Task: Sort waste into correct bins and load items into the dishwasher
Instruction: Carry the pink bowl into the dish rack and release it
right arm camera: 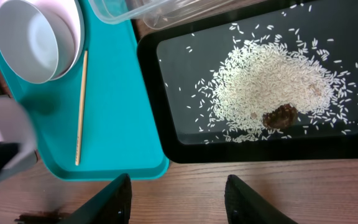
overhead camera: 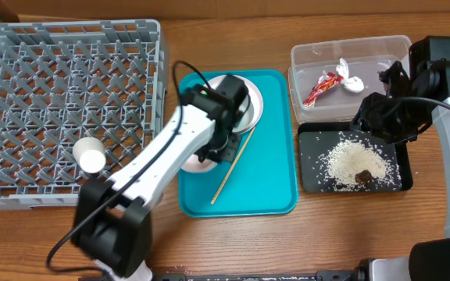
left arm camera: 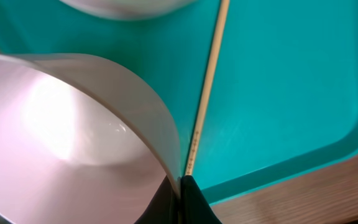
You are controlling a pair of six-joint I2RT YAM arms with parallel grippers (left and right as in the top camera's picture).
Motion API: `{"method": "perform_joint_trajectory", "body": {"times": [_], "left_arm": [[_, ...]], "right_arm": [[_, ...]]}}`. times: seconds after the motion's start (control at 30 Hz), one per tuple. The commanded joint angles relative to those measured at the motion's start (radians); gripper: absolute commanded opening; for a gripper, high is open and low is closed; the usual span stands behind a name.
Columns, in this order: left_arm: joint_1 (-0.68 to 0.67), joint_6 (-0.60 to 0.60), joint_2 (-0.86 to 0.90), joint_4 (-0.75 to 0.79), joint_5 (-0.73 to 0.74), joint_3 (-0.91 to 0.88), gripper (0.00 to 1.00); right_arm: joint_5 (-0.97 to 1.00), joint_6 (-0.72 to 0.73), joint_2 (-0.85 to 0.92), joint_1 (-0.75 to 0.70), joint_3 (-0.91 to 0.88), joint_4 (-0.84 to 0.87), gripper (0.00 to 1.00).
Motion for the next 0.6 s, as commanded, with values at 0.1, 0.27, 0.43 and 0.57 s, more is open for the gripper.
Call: {"method": "perform_joint_trajectory", "body": {"times": [0.1, 0.27, 0.43, 0.57], "left_arm": [[0.19, 0.007, -0.198, 0.027, -0.013, 0.083, 0.04], [0.4, 0.252, -0.217, 0.081, 0.268, 0.082, 0.04], [0.588, 0.378, -0.165, 0.082, 0.489, 0.082, 0.04], [0.705, 0.443, -0.091, 0.086, 0.65, 0.082, 0.04]], "right_arm": [[0.007, -0.004, -0.01, 0.003, 0.004, 0.002, 0.5], [0.006, -0.004, -0.01, 0.003, 0.004, 0.002, 0.5], [0.006, -0.004, -0.01, 0.003, 0.004, 0.001, 0.5], [0.006, -0.004, -0.01, 0.003, 0.004, 0.001, 0.5]]}}
